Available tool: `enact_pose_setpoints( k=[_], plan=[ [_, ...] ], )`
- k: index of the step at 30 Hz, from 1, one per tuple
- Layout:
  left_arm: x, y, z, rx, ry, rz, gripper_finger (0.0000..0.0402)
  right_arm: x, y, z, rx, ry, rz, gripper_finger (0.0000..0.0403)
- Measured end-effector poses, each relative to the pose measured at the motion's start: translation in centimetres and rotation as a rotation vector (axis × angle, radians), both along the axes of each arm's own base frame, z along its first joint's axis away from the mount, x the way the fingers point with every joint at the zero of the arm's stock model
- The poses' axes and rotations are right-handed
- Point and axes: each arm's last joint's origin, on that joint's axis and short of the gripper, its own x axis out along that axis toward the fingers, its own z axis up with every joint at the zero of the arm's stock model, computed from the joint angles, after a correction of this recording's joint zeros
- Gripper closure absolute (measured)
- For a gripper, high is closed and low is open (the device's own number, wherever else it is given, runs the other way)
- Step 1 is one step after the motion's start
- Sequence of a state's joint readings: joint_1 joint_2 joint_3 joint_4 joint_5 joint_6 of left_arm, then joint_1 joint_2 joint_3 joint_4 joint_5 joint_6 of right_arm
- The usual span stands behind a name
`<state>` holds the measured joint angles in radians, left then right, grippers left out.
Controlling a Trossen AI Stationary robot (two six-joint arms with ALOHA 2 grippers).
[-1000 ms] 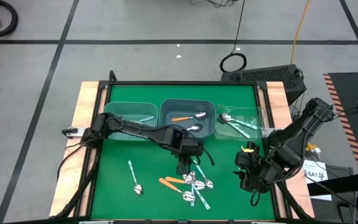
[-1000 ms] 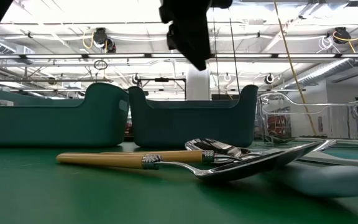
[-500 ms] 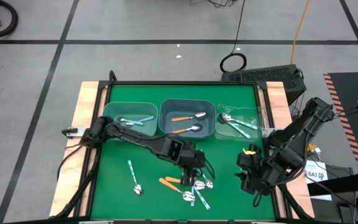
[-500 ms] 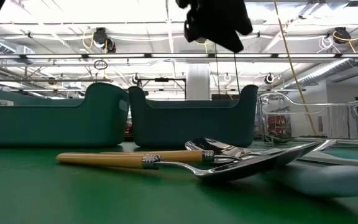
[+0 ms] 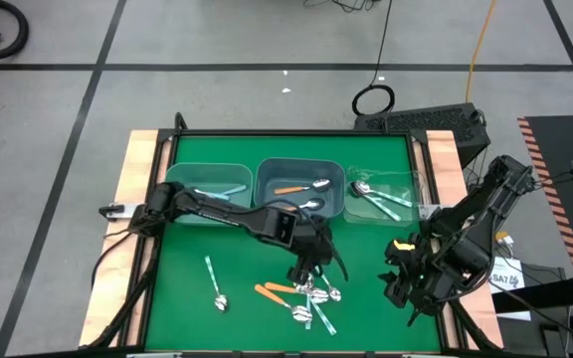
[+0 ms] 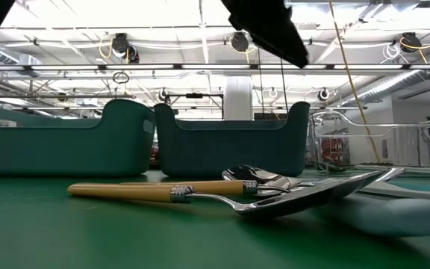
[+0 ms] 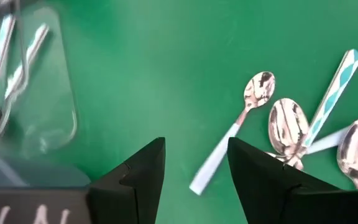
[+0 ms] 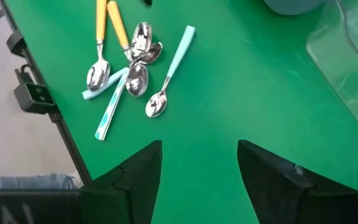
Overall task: Sort silverware by color (type)
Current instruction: Put the blue spoon into the green bin
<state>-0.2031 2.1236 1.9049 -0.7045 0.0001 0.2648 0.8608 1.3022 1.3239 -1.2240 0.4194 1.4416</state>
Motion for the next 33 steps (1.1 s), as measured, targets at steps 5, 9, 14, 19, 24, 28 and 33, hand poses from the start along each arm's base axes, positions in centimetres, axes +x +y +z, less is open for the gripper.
enact_pose_setpoints(
  k=[5, 9, 14, 19, 24, 28, 33],
  plan=[
    [1.0, -0.1, -0.9, 0.01, -0.047, -0.125, 0.022, 0.0, 0.0, 0.0, 0.02, -0.004, -0.035, 0.0197],
    [1.7, -0.1, -2.6, 0.05, -0.047, -0.191, 0.022, -0.1, 0.1, 0.0, 0.022, -0.003, -0.029, 0.0197],
    [1.9, 0.1, -3.8, 0.073, -0.011, -0.218, 0.022, -0.3, 0.3, 0.0, 0.02, 0.001, -0.009, 0.0197],
    [2.1, 0.1, -5.4, 0.026, 0.04, -0.256, 0.022, -0.6, 0.4, 0.0, 0.001, 0.009, 0.026, 0.0197],
    [2.3, -0.1, -7.2, 0.032, 0.083, -0.285, 0.022, -0.8, 0.2, -0.1, -0.023, 0.029, 0.025, 0.0197],
    [2.6, -0.1, -8.0, 0.04, 0.085, -0.298, 0.022, -0.8, 0.2, -0.1, -0.024, 0.03, 0.025, 0.0197],
    [2.7, -0.1, -9.5, 0.084, 0.116, -0.367, 0.022, -0.8, 0.2, -0.1, -0.011, 0.039, 0.029, 0.0197]
  ],
)
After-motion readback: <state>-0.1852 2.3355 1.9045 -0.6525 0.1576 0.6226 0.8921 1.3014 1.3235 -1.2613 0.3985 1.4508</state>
